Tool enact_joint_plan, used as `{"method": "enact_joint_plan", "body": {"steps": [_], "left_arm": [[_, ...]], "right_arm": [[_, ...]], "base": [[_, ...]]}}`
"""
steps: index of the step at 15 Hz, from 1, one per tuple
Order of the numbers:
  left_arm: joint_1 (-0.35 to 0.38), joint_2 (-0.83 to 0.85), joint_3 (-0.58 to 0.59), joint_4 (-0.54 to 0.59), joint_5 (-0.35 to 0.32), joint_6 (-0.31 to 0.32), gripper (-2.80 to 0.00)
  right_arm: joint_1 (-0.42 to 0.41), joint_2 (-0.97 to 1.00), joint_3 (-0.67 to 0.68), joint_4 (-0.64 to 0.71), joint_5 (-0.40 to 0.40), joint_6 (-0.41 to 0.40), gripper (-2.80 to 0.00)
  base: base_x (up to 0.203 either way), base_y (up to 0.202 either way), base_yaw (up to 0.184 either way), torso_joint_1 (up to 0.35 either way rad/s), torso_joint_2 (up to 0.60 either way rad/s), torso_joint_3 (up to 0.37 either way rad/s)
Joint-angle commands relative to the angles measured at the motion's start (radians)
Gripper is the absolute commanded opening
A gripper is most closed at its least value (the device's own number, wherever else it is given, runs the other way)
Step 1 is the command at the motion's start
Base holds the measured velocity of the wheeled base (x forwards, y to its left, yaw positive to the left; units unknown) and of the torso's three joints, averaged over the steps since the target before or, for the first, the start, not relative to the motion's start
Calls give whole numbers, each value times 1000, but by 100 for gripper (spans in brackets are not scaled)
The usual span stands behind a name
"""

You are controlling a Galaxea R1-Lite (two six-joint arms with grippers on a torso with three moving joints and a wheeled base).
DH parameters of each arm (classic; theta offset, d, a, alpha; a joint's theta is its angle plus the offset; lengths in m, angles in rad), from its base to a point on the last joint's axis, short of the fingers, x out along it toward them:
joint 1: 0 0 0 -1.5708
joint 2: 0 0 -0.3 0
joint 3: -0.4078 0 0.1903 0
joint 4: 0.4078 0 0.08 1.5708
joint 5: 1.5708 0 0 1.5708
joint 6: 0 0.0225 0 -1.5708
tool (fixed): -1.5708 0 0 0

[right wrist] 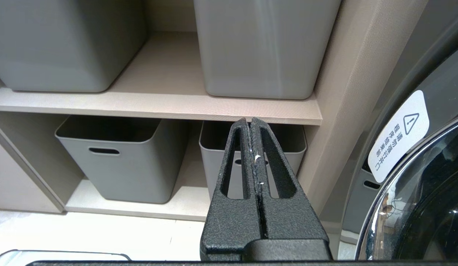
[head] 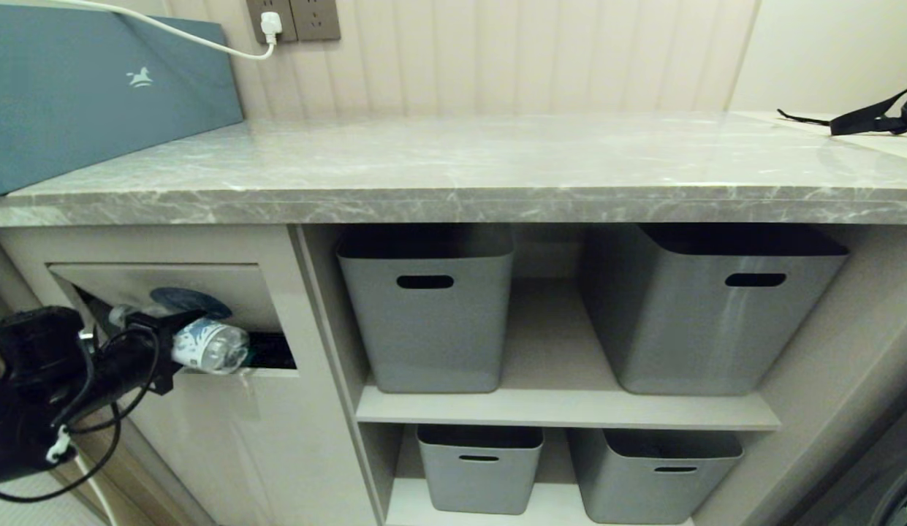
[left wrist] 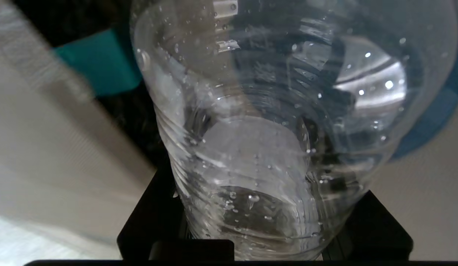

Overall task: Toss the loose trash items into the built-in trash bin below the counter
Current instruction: Put the garbage in the trash can

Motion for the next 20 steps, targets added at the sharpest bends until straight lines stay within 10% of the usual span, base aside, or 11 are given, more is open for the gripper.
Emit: {"method": "enact_joint_plan", "body": {"steps": [1, 8, 16, 17, 20], "left_arm": [[-75, 23, -41, -2, 98, -16, -280], [-253, 81, -225, 6, 373, -101, -280], [-273, 166, -285, 19, 411, -108, -280], [-271, 182, -296, 20, 411, -107, 0], [-271, 201, -322, 56, 411, -101, 0]], "right_arm": [[0, -1, 0, 0, 1, 0, -280], [0, -1, 0, 0, 1, 0, -280], [2, -1, 0, 0, 1, 0, -280], [0, -1, 0, 0, 1, 0, -280], [0, -1, 0, 0, 1, 0, -280]], "base": [[0, 0, 0, 0, 0, 0], [0, 0, 0, 0, 0, 0], [0, 0, 0, 0, 0, 0], [0, 0, 0, 0, 0, 0], [0, 0, 0, 0, 0, 0]]}}
